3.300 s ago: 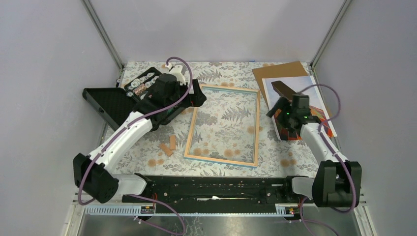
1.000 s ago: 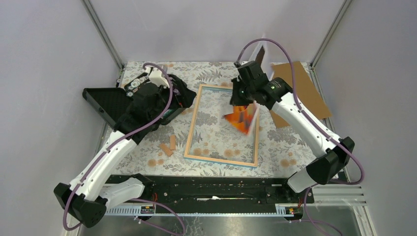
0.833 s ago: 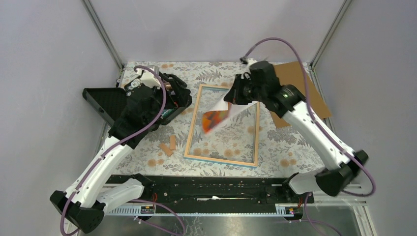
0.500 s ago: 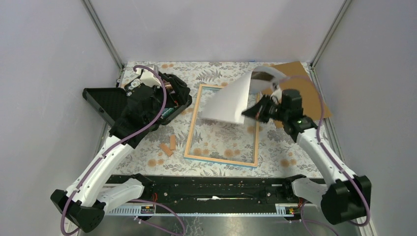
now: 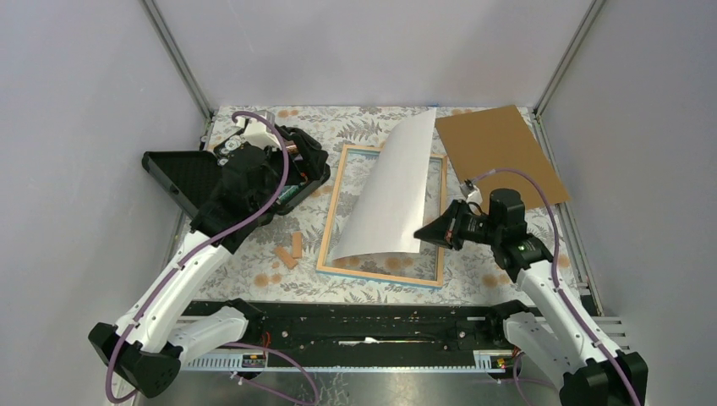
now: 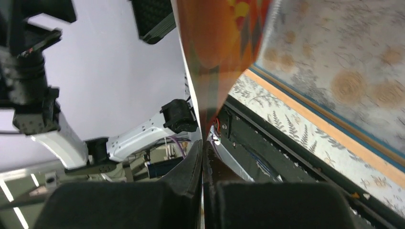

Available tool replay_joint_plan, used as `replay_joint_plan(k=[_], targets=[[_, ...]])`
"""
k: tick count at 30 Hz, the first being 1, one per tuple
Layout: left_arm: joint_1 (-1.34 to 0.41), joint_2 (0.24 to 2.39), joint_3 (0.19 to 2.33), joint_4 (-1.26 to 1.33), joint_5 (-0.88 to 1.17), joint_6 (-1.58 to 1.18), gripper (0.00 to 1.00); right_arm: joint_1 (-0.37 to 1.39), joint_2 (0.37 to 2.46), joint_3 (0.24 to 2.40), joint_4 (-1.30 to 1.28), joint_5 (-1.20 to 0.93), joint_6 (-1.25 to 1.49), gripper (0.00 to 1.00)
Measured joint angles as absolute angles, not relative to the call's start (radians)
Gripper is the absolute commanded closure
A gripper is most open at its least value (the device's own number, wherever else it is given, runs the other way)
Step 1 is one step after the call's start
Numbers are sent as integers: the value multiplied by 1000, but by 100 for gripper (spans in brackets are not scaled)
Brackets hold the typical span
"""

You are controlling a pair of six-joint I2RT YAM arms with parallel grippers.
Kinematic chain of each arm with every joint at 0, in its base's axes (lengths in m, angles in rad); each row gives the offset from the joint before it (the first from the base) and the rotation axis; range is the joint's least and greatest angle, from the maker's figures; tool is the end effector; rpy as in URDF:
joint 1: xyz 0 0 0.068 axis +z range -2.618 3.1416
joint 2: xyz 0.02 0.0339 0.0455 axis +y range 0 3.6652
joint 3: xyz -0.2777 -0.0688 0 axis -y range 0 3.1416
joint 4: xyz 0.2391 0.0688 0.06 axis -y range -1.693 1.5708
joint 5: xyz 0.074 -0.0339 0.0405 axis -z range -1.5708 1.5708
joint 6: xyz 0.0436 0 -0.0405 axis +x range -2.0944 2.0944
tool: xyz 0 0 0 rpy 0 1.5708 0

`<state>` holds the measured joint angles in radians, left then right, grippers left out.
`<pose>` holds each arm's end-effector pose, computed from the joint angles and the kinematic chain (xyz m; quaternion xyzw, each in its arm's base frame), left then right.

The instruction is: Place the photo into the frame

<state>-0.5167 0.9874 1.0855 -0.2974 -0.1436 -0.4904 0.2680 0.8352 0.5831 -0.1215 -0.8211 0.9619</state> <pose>0.1891 -0.1003 0.4052 -0.0353 0.7725 -0.2562 0.5800 0.1620 0.0776 0.2800 0.0461 0.7888 0.5674 0.2318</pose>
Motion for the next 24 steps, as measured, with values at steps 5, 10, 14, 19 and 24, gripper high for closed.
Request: replay_joint_plan(k=[5,10,14,19,24], targets=[[-517,995,1085,-297,-144,-490,1,167,787,528,-253,-789,984,100],[-517,999,1085,-297,-144,-490,1,62,774,566,-517,-711,865,100],[-517,1000,1085,-297,-143,-490,1,59,796,678,-737,-601,728,100],[-517,1008,1085,-298,-139,-490,1,58,872,709,-889,-582,577,100],[-517,1017,1085,-297,-138,-490,1,58,898,718,-1014,-553,502,100]])
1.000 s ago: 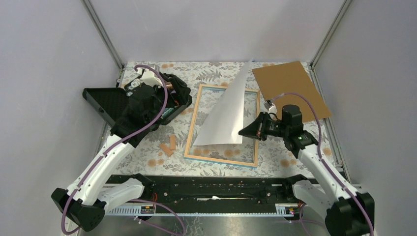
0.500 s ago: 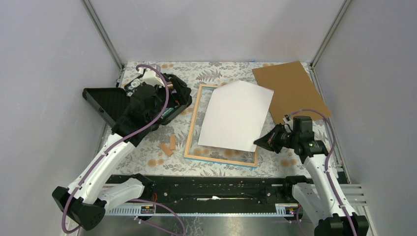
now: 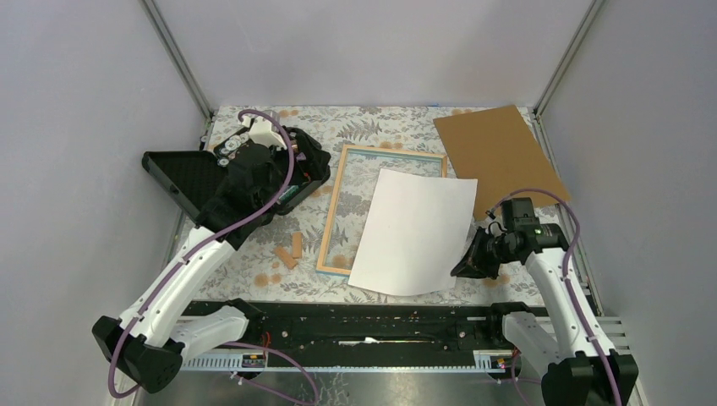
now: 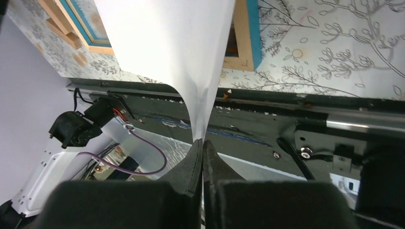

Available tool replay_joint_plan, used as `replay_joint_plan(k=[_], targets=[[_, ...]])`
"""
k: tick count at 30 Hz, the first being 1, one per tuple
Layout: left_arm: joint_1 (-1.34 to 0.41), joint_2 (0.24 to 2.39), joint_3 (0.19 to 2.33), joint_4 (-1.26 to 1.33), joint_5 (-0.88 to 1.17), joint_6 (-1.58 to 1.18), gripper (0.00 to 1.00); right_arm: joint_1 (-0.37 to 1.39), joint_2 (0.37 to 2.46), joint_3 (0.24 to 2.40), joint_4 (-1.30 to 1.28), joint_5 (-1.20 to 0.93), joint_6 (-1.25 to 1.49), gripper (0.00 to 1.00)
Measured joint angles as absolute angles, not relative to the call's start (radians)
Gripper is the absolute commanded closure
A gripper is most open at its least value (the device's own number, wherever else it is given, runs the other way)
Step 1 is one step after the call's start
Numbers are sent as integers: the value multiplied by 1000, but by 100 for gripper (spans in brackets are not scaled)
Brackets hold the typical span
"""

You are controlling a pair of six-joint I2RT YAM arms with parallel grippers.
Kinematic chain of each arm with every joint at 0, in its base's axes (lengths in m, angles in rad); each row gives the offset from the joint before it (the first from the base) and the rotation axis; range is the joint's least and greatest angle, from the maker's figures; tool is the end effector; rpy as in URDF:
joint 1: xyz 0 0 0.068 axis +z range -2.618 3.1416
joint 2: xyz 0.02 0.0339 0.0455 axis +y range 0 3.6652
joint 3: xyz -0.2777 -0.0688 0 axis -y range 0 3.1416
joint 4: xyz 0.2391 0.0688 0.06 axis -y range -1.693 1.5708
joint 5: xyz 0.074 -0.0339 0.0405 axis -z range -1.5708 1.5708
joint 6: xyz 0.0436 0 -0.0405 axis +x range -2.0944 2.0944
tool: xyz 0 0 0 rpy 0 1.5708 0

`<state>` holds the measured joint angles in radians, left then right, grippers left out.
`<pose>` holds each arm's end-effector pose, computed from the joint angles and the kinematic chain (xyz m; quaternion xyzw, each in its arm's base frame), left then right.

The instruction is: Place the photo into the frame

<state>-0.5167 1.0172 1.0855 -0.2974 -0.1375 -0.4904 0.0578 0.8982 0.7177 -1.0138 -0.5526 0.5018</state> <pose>0.1965 -0.1048 0.3993 -0.0324 0.7819 -0.2521 0.5692 0.1323 0.0306 0.2435 0.1583 0.9331 0.3073 0.0990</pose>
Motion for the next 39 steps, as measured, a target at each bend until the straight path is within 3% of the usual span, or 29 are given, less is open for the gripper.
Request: replay_joint_plan(k=[7,20,39], targets=[[-517,1023,1085,-298,-127,-491,1,58,876,756,-1046,-527,451,100],[-517,1023,1085,-298,-124,-490,1,93,1154,730,-724,-615,417,100],[-517,1036,1085,-298,-122,-490,1,284,1294,732,-426,-559,555,100]])
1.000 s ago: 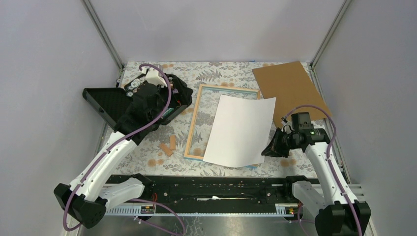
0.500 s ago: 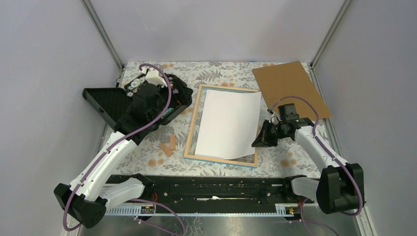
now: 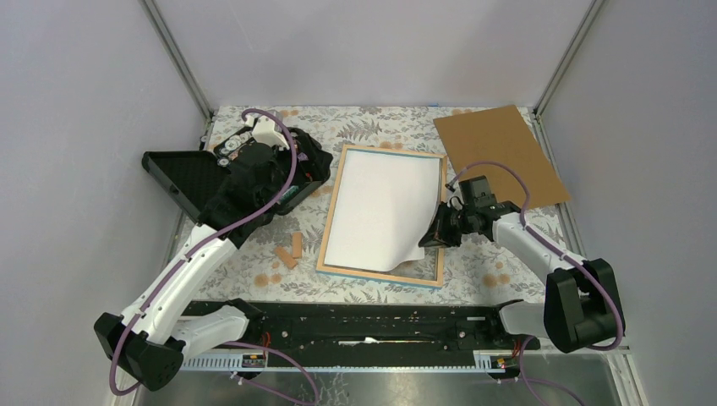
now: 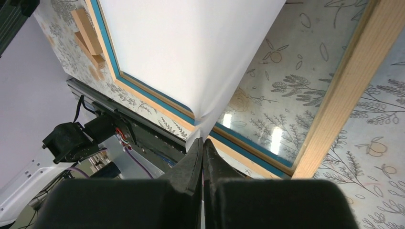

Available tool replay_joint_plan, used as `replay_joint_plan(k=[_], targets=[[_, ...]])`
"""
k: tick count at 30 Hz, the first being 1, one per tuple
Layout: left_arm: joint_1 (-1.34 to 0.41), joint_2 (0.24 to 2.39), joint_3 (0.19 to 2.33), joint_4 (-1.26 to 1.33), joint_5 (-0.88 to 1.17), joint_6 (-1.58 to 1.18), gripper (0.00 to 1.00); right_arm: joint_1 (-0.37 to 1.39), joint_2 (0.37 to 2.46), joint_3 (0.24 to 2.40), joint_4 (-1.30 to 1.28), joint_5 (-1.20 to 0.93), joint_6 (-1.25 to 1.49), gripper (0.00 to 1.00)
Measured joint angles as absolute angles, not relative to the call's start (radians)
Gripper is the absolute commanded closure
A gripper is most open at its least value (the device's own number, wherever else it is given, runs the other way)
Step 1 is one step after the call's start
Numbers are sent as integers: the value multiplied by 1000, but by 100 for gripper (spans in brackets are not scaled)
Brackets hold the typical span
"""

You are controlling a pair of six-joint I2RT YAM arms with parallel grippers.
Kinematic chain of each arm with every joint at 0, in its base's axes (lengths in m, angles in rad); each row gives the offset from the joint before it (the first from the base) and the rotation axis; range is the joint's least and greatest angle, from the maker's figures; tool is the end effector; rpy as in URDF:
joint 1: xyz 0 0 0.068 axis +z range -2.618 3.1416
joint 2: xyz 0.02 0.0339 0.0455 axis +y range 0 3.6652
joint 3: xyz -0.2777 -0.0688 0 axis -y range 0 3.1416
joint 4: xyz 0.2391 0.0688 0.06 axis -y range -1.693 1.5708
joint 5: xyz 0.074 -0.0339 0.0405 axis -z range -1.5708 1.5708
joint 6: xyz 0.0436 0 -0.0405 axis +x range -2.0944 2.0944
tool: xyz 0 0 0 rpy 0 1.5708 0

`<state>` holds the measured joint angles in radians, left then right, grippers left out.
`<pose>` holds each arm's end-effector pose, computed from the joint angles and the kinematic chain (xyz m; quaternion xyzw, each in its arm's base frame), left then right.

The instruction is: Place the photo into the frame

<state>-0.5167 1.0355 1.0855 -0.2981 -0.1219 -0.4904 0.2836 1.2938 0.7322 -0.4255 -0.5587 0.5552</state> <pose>0.2007 -0.1079 0.3954 -0.0270 0.7881 -0.2537 0.5601 0.2235 0.0892 0.2115 0.0460 0.9229 0.3538 0.1451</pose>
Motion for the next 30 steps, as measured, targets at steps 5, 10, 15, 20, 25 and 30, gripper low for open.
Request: replay_joint_plan(k=[5,10,15,20,25,30], targets=[[-517,1036,1085,-298,-116,-491,1,309,1288,693,-358,-548,606,96],[-517,1036,1085,-298,-116,-490,1,316,1288,675,-339,-525,627,76],[-517,1036,1085,-298,-116,-491,1,321,1288,706,-432,-409,609,24],[-513,1036,1085,-298,-115,-490,1,322,1279,764,-540,-271,583,0],[-509,1037,1085,-298,-109,-491,1,323,1258,783,-591,-140,577,0],[-510,1046,1085,-299,-84,-496,1,250,1252,778,-556,-69,580,0]])
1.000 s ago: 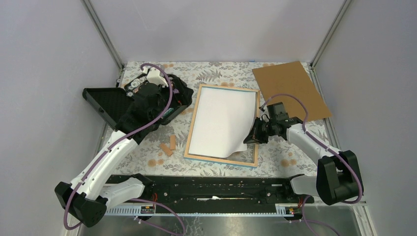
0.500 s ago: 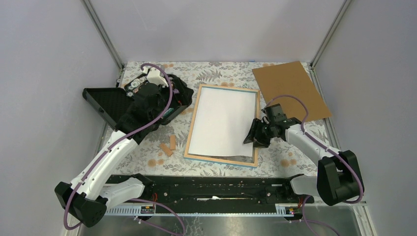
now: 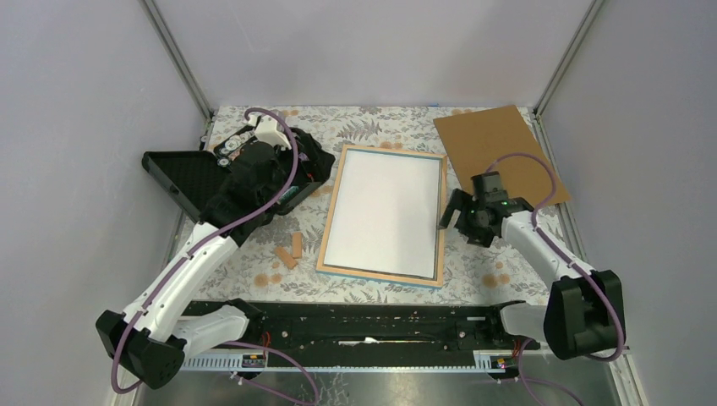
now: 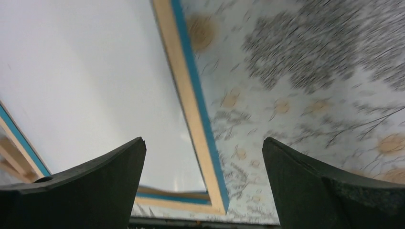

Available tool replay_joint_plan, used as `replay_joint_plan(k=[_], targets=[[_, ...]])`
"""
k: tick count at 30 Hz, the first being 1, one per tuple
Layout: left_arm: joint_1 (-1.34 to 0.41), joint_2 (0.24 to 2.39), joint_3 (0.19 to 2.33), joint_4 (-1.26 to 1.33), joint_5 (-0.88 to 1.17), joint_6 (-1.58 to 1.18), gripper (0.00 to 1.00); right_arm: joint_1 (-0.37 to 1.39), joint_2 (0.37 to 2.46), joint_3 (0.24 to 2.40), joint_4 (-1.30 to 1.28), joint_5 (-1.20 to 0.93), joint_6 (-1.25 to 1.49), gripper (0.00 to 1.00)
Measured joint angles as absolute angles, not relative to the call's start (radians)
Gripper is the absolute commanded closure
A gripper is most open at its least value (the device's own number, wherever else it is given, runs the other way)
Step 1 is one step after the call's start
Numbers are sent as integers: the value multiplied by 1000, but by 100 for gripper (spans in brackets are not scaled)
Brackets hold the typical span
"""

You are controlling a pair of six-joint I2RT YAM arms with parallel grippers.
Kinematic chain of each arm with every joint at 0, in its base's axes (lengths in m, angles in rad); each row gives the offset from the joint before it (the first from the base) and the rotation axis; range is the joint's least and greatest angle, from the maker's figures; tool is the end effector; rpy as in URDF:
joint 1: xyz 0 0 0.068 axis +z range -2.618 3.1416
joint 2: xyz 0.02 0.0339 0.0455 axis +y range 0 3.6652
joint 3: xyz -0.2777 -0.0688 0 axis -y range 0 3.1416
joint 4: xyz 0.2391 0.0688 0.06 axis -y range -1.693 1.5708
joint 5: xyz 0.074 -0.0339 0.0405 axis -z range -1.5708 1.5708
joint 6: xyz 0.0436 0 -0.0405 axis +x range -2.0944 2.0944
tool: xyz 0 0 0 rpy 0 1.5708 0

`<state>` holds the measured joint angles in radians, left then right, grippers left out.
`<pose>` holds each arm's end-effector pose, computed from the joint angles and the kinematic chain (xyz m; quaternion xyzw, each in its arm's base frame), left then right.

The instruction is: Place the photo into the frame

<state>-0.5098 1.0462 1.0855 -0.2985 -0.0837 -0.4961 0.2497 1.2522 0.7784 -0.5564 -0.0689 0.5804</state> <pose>0.2034 -0.1095 0.3931 -0.0201 0.7920 -0.2646 0.5498 0.2256 0.0606 0.2208 0.1495 0.9515 0.1380 0.2308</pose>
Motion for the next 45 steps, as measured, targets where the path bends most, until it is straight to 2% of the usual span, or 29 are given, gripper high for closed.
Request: replay_joint_plan(k=[5,8,21,24,30,35,41,45], targets=[[-522,1061,1085,-299,-74,-498,1,41,1255,762,-425,-64,575,0],[-544,1069,1085,-299,-66,-498,1,-33,1333,812,-401,-46,553,0],[-717,1126,1085,-304,-85,-492,1,-121,1860,1241,-350,-42,493,0],[-760,1158,1085,-305,-89,-489,1,-124,1926,1278,-344,-39,498,0],[-808,1181,1085,-306,-103,-487,1,-129,1873,1162,-197,-47,561,0],[-865,1187,1085,-306,-115,-485,1,-123,1690,873,50,-115,673,0],[-885,1221,1085,-307,-116,-483,1,-118,1563,800,-49,-114,709,0],[-886,1242,1085,-307,-121,-482,1,-231,1488,796,-82,-94,719,0]])
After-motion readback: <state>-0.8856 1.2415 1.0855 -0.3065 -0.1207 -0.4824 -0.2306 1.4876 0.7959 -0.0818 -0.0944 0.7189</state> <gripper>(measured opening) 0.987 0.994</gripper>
